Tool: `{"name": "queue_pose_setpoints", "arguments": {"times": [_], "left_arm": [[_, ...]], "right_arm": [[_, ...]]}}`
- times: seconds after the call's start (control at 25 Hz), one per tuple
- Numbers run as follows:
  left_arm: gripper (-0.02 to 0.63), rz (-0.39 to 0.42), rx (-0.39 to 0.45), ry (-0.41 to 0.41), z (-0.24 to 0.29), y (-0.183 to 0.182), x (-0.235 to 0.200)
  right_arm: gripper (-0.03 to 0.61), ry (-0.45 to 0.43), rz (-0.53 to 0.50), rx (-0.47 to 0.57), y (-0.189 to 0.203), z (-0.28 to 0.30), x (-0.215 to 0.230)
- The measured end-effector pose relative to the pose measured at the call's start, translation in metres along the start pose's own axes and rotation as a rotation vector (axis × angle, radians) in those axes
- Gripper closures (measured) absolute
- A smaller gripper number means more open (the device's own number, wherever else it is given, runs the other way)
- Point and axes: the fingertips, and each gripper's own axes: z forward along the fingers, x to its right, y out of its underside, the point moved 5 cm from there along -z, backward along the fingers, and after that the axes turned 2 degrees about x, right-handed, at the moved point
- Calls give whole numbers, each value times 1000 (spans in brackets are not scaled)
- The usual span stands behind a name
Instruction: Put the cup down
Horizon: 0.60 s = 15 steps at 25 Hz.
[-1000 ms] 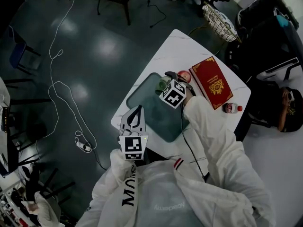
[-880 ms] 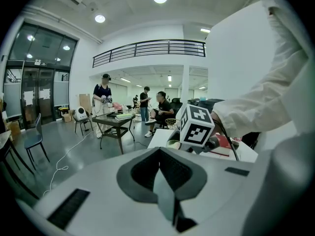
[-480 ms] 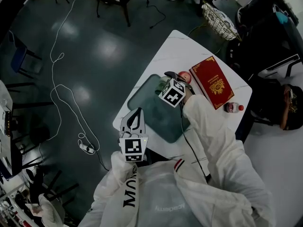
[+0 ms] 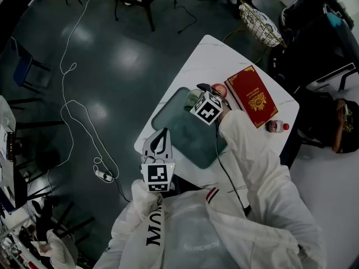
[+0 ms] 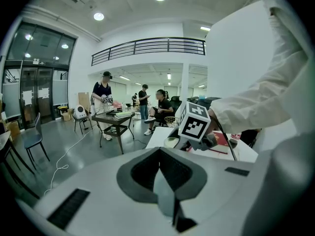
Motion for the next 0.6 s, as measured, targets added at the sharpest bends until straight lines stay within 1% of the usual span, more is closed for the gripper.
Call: {"name": "queue_pose_setpoints", "arguments": {"times": [0.04, 0.16, 0.4, 0.6], "left_arm": [[601, 2, 1, -1, -1, 0, 0], [601, 5, 2, -5, -2, -1, -1], [601, 5, 8, -3, -8, -2, -3], [601, 14, 24, 8, -14, -5, -2]], "right_arm": [[130, 2, 15, 15, 0, -1, 0], [102, 6, 47, 48, -2, -4, -1], [100, 39, 62, 84, -8, -21, 0], [101, 91, 124, 157, -10, -62, -10]]}}
